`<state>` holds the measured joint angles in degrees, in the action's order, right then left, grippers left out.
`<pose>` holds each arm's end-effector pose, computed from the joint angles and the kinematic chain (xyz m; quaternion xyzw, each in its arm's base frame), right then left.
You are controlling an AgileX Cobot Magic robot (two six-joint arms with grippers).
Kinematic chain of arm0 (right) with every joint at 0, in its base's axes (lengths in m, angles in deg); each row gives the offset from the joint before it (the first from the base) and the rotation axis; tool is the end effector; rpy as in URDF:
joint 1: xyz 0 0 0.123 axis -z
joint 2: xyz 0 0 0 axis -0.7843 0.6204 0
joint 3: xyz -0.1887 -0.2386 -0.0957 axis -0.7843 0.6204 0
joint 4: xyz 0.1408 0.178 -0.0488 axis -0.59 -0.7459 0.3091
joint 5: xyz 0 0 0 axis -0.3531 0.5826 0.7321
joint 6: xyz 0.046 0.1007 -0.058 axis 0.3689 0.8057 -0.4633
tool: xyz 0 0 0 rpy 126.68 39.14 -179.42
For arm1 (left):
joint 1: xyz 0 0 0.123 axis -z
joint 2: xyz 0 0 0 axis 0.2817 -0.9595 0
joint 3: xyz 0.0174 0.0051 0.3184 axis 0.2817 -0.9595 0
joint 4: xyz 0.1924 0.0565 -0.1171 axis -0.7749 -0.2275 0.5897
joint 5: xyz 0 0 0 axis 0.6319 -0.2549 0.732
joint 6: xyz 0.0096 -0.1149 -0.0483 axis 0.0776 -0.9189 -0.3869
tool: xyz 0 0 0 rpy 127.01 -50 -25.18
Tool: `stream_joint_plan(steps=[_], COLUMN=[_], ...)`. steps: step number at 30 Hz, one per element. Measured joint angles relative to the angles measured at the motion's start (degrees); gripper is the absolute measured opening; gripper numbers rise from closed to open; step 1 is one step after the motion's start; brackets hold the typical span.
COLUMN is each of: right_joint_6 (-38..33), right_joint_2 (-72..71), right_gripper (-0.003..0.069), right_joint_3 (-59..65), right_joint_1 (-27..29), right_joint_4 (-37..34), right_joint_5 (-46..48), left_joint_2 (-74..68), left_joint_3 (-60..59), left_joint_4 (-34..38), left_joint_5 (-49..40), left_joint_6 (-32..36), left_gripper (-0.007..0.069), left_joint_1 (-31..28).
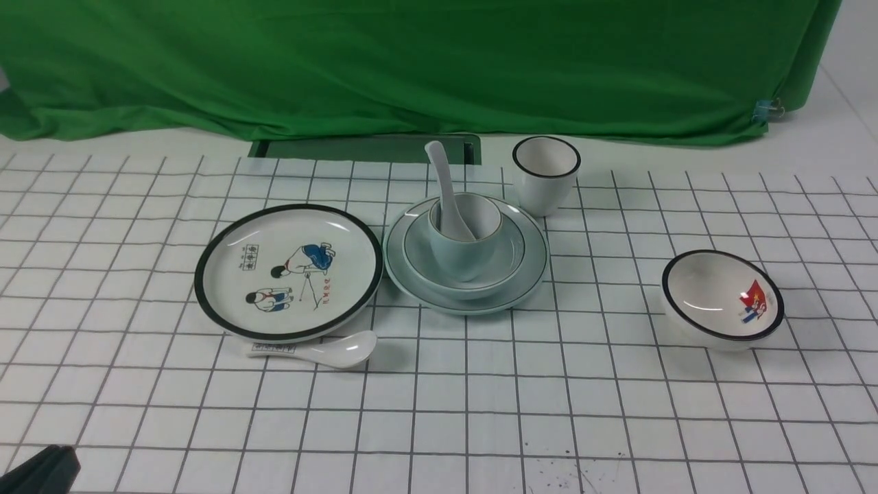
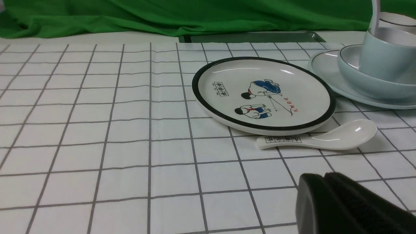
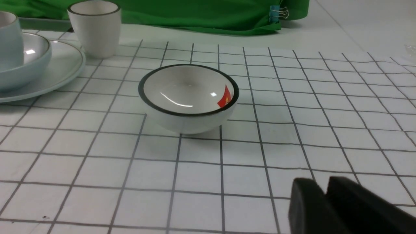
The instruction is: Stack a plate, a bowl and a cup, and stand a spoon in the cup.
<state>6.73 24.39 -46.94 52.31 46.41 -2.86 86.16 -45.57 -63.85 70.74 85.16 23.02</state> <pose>0.0354 0.0015 0.1850 -0.0045 0.7572 -0.0011 0.6532 0.0347 -0.0047 0.1816 0.0307 0.7669 -0.0522 0.6390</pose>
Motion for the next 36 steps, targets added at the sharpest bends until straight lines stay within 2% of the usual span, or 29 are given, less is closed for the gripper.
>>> stream_joint_plan(steps=[36], right_joint_6=[0.06], right_joint_2=[0.0], right_gripper=[0.0197], right_joint_3=[0.0], right_joint_1=[0.0], right_joint_4=[0.0], right_joint_5=[-0.07], left_joint_2=[0.0], left_joint_3=[0.0], left_joint_4=[0.0], left_joint_5=[0.0], left_joint_6=[0.24], left_gripper=[-0.0029], left_joint_1=[0.0])
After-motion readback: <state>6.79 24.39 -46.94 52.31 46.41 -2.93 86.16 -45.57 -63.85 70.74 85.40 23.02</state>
